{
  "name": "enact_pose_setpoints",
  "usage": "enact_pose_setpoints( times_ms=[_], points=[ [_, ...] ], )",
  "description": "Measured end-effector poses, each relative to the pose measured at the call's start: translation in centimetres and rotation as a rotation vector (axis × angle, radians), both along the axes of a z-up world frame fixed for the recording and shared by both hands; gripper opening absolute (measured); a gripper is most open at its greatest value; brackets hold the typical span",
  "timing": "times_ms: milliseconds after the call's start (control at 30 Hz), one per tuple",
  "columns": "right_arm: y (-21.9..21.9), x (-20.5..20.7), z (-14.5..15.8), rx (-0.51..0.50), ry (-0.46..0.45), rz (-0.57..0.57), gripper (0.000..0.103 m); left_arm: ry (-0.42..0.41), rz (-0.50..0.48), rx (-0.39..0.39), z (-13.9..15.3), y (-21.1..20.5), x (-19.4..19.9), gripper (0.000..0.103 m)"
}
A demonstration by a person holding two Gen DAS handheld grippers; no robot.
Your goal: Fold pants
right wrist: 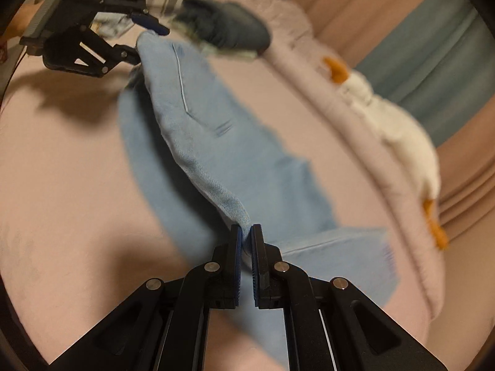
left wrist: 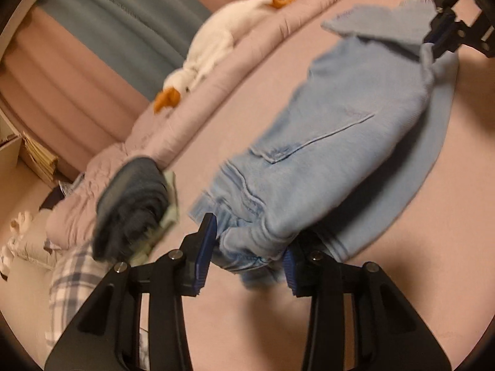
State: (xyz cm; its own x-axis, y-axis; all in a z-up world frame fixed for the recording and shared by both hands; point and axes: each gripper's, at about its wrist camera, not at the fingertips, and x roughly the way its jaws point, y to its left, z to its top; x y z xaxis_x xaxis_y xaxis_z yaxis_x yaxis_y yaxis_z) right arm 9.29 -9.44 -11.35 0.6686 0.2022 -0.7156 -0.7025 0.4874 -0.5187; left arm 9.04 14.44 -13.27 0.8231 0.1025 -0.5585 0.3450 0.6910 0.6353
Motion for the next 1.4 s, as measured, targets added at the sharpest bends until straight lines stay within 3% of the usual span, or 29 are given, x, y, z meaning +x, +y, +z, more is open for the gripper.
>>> enact_pose_setpoints(
  times_ms=[67,167,333,467,567,667,733,833,933,1033,1100,1200,1267,1333,1400],
  points=[
    [0.6,0.1,-1.5,-0.03,0.013,0.008,0.005,-0.006,0.014,0.031,-0.8,0.0,0.8,0.04],
    [1.2,1.1,-1.2,-0.033,0.001,0.004,0.005,-0.032,0.04,-0.004,0.3,0.0,1.8,0.039],
    [1.5,0.8,1.7,0.047,-0.041,-0.032,0.005,-0.074,0.101,-0.151,3.3,1.8,2.5,0.038],
    [2.1,-0.5,-0.8,0.02,0.001,0.003,0.005,0.028,0.099,-0.115,0.1,2.1,2.0,0.04],
    [2.1,-0.6,-3.2,0.013,0.042,-0.021,0.005,0.011,0.084,-0.071,-0.9,1.3,0.9,0.04],
    [1.7,-0.7,-3.3,0.046,0.061,-0.054,0.005,0.053,0.118,-0.149,0.4,2.0,0.6,0.05],
    [1.2,-0.7,-2.7,0.073,0.086,-0.066,0.008,0.053,0.152,-0.187,1.3,3.0,-0.1,0.062],
    [-0.4,-0.7,-0.4,0.188,0.138,-0.107,0.009,0.051,0.203,-0.247,2.5,4.4,-1.2,0.064],
    [-1.9,-0.2,1.3,0.353,0.194,-0.153,0.009,0.046,0.234,-0.384,4.0,4.6,-2.2,0.064],
    [-1.9,1.2,1.1,0.456,0.218,-0.222,0.009,0.061,0.225,-0.528,5.2,3.0,-1.4,0.063],
    [-1.1,2.0,-0.3,0.475,0.237,-0.266,0.009,0.074,0.21,-0.585,5.3,0.9,-0.5,0.063],
    [0.3,2.7,-3.9,0.386,0.328,-0.317,0.01,0.115,0.192,-0.606,4.3,-3.0,1.0,0.064],
    [0.4,1.9,-4.0,0.389,0.273,-0.275,0.01,0.154,0.19,-0.588,3.3,-5.0,2.0,0.063],
    [-0.6,2.2,-3.4,0.435,0.336,-0.277,0.01,0.21,0.184,-0.589,2.1,-6.8,2.8,0.063],
    [-3.1,3.0,-2.0,0.56,0.432,-0.298,0.015,0.244,0.157,-0.604,1.4,-8.0,3.0,0.063]
  ],
)
